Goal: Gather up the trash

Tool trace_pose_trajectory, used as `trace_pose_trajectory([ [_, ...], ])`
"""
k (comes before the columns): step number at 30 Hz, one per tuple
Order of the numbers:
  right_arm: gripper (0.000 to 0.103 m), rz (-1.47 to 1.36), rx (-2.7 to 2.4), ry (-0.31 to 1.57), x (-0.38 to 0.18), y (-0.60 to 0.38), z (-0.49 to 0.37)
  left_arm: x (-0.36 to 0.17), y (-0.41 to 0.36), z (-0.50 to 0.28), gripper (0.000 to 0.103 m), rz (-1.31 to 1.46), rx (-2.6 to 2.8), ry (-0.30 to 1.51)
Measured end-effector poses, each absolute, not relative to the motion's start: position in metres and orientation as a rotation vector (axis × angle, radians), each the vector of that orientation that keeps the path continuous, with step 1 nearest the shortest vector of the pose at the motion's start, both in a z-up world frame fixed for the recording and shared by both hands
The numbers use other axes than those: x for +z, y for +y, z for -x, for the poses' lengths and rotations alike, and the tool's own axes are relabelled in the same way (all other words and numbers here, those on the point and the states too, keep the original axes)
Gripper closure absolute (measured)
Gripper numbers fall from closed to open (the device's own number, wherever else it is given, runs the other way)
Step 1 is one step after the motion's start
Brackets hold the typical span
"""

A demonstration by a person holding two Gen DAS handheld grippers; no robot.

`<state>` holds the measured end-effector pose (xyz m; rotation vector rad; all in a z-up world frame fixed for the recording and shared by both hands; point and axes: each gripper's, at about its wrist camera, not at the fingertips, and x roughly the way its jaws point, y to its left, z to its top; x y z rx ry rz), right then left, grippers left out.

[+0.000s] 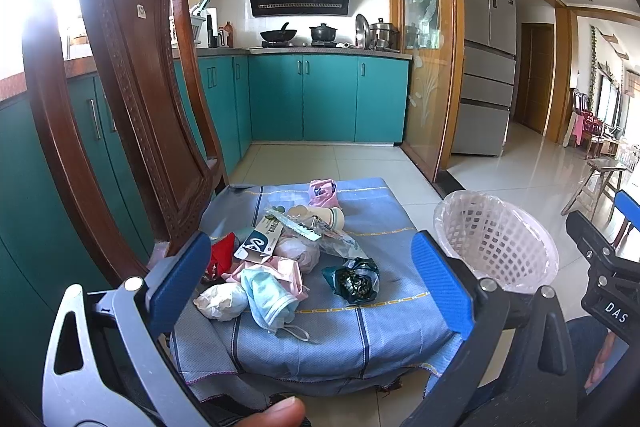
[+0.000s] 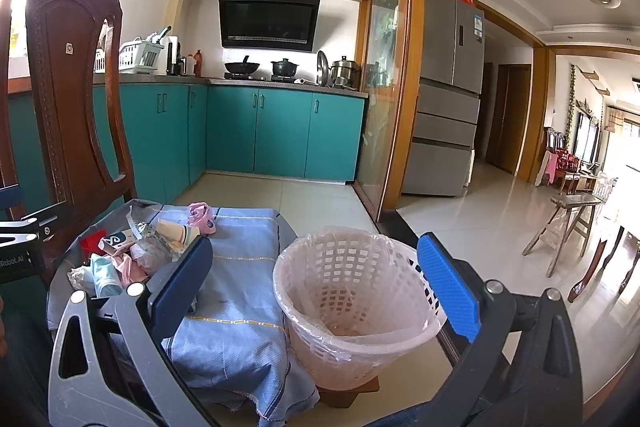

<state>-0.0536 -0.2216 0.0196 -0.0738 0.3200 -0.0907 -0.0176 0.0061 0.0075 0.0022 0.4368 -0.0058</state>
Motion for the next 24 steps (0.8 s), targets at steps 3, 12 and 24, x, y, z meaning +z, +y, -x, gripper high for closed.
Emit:
trace_pose_trajectory([
  [3,0.003,0.074,-0.091,0.32,0.02,-0.222,0.054,0.007,0.006,0.018,0.003,-0.003,-0.005,0.438],
  [12,0.003,0.065,-0.071,0.336,0.019,-0.222,0.052,0.006,0.007,0.016,0.003,-0.001,-0.012,0.444],
  [24,0.022,0.088,0.421,0.607,-0.04,-0.178,-0.049,-0.057,0.067,-0.008,0.005,0.081,0.03,0.639],
])
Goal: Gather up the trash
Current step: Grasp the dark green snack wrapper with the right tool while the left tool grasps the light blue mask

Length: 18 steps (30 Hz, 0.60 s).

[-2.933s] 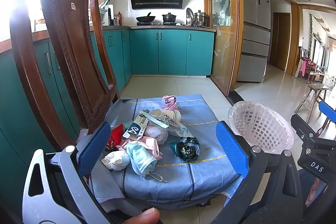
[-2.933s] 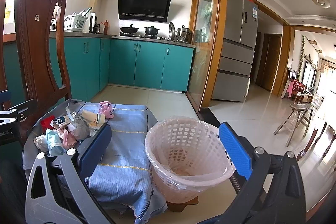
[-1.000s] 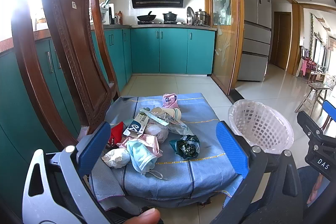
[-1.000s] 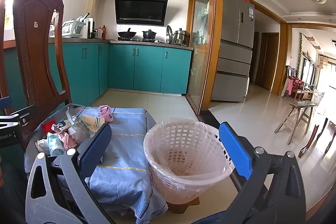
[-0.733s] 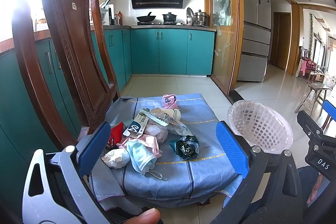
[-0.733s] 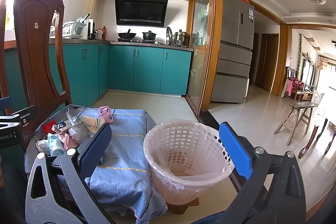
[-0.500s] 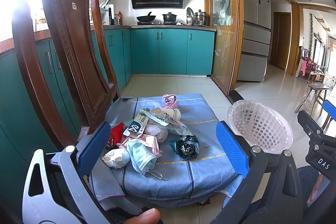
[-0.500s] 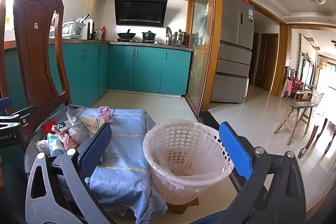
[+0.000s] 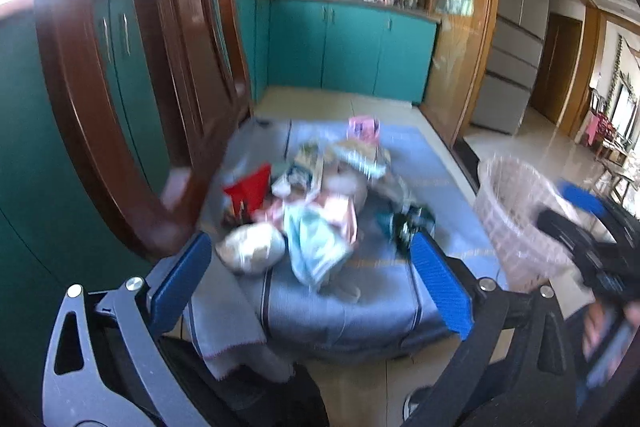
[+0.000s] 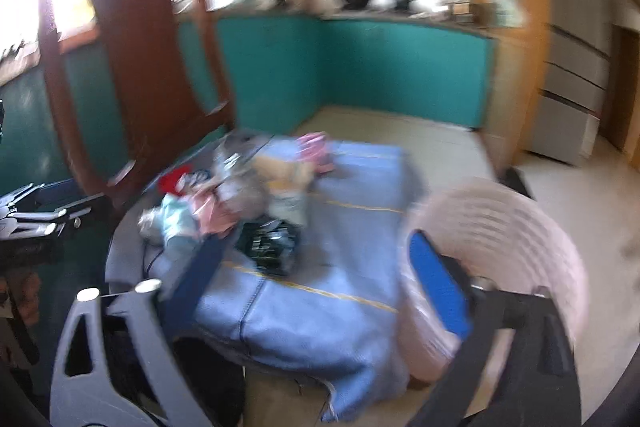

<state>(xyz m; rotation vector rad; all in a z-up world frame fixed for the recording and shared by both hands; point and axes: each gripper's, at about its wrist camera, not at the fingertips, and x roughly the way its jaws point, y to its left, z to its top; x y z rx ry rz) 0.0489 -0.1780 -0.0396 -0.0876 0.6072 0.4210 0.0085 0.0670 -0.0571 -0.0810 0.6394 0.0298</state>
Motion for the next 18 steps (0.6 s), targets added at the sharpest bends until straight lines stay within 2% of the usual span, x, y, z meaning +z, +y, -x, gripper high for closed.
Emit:
trace_pose_trajectory([
  [3,0.024,0.193,0.584,0.73,-0.069,-0.134,-0.099,-0.074,0.066,-0.012,0.013,0.058,0.04,0.694],
  [7,0.024,0.221,0.659,0.847,-0.113,-0.102,-0.138,-0.089,0.074,-0.025,0.013,0.094,0.071,0.749],
  [11,0.024,0.202,0.681,0.879,-0.131,-0.098,-0.145,-0.1,0.083,-0.042,0.013,0.15,0.092,0.78],
  [13,0.034,0.194,0.719,0.866,-0.132,-0.095,-0.144,-0.105,0.083,-0.052,0.013,0.17,0.081,0.797],
  [14,0.052,0.2,0.737,0.867,-0.135,-0.093,-0.144,-0.107,0.081,-0.058,0.013,0.188,0.07,0.81],
  [18,0.057,0.212,0.759,0.865,-0.138,-0.099,-0.135,-0.112,0.075,-0.072,0.014,0.195,0.072,0.825],
])
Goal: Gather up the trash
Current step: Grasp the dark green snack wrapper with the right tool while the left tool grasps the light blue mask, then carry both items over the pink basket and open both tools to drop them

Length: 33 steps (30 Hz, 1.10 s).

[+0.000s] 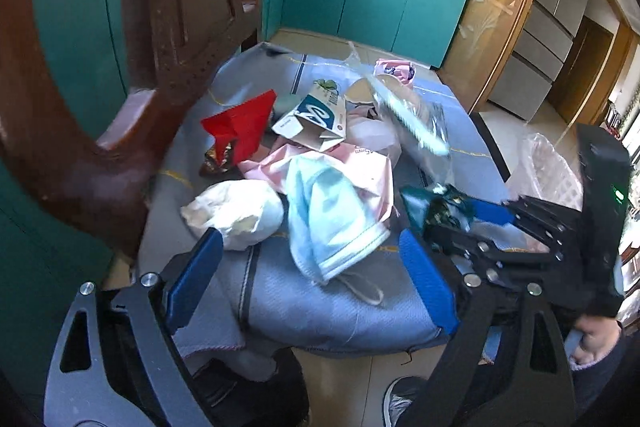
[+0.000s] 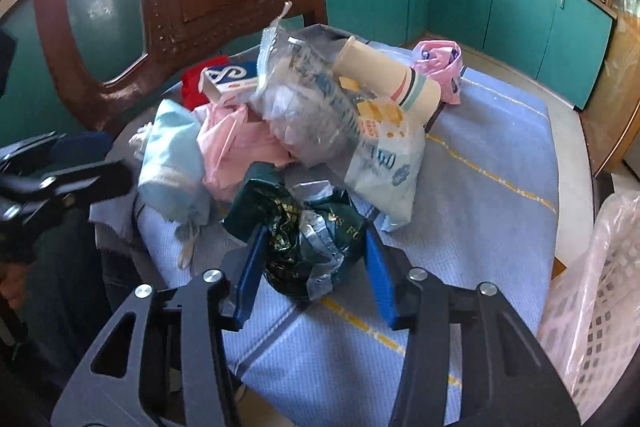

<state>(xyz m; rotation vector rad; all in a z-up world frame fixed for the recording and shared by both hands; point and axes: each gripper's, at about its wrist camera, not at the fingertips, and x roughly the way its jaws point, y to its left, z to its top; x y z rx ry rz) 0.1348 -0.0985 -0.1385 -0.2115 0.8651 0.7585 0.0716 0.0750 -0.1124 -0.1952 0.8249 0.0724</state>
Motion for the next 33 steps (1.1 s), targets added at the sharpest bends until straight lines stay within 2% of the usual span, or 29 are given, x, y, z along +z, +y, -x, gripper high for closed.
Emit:
trace_pose_trajectory([
  [2,0.057,0.203,0.754,0.872,-0.136,-0.108,-0.131,-0.114,0.068,-0.075,0.032,0.163,0.07,0.831],
  [6,0.057,0.175,0.715,0.883,-0.135,-0.127,-0.129,-0.122,0.061,-0.085,0.052,0.151,0.056,0.855],
  [8,0.057,0.152,0.695,0.879,-0.133,-0.14,-0.133,-0.129,0.06,-0.092,0.067,0.152,0.048,0.869],
  [11,0.057,0.119,0.683,0.839,-0.121,-0.155,-0.13,-0.132,0.058,-0.091,0.076,0.15,0.035,0.871],
  [15,0.057,0.097,0.66,0.78,-0.107,-0.167,-0.128,-0.126,0.057,-0.085,0.082,0.154,0.038,0.845],
  [17,0.057,0.087,0.637,0.746,-0.1,-0.175,-0.128,-0.117,0.056,-0.079,0.092,0.146,0.042,0.817],
  [26,0.057,-0.019,0.491,0.636,-0.075,-0.235,-0.129,-0.061,0.059,-0.053,0.094,0.155,0.018,0.644],
  [33,0.057,-0.094,0.256,0.547,-0.055,-0.314,-0.121,-0.021,0.019,-0.056,0.094,0.138,-0.13,0.526],
])
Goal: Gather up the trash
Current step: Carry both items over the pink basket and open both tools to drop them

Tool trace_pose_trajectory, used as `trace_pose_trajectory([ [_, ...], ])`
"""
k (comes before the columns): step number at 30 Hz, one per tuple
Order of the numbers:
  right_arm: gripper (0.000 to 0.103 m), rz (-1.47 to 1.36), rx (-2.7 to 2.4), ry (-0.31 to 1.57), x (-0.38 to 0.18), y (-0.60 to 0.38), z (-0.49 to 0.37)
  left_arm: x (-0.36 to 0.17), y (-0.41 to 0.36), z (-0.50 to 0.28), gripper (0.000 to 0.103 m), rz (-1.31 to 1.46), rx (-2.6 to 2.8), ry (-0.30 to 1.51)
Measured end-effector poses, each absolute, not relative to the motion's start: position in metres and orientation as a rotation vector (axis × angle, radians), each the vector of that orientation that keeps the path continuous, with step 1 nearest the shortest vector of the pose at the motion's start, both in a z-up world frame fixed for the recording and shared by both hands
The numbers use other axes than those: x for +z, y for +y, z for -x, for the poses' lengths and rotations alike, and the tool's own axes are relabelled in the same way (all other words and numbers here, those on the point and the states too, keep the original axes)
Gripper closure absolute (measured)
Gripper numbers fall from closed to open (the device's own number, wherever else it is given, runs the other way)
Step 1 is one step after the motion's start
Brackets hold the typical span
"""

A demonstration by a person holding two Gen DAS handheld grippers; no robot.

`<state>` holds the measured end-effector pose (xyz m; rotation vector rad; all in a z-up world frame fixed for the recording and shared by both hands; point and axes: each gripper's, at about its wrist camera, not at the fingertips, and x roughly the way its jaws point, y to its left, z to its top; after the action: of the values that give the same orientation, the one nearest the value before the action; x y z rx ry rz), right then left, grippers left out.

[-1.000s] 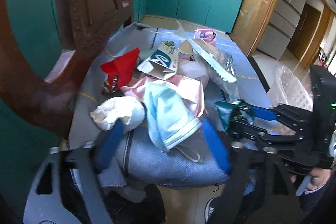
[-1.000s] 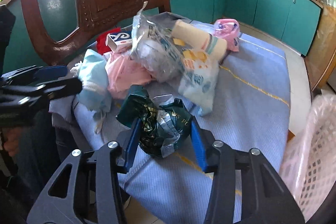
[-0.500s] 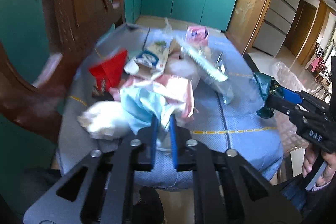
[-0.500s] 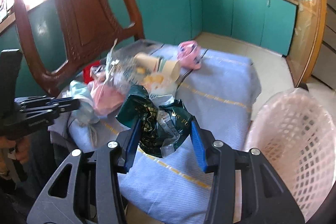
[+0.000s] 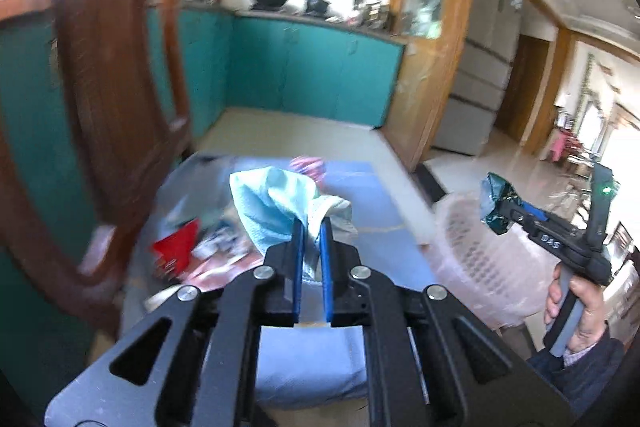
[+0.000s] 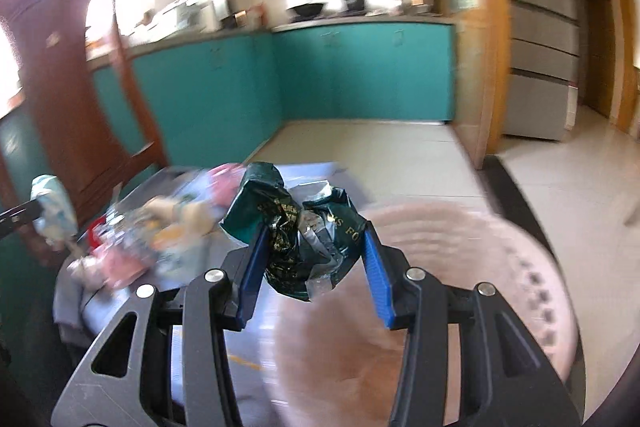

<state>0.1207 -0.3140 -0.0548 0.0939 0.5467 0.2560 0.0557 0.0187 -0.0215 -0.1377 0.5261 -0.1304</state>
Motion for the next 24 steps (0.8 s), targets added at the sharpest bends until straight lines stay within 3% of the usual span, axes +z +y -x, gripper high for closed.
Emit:
trace_pose_trajectory([
  [7,0.057,-0.197,0.081,0.584,-0.064,-0.378,-0.118,-0.015,-0.078,-0.09,0.094,0.088,-0.383,0.52],
  [17,0.057,-0.288,-0.017,0.612,-0.077,-0.409,-0.114,-0.073,-0.199,-0.15,0.093,-0.005,-0.575,0.647],
  [19,0.056,-0.29,-0.009,0.62,-0.08,-0.405,-0.113,-0.084,-0.208,-0.16,0.078,-0.018,-0.587,0.68],
  [20,0.055,-0.291,-0.006,0.624,-0.081,-0.404,-0.114,-0.089,-0.212,-0.163,0.052,-0.028,-0.58,0.693],
  [21,0.053,-0.292,-0.004,0.628,-0.081,-0.402,-0.117,-0.091,-0.213,-0.163,0.037,-0.024,-0.561,0.69],
  [24,0.046,-0.291,0.008,0.633,-0.081,-0.401,-0.119,-0.094,-0.205,-0.164,0.033,0.001,-0.526,0.685],
])
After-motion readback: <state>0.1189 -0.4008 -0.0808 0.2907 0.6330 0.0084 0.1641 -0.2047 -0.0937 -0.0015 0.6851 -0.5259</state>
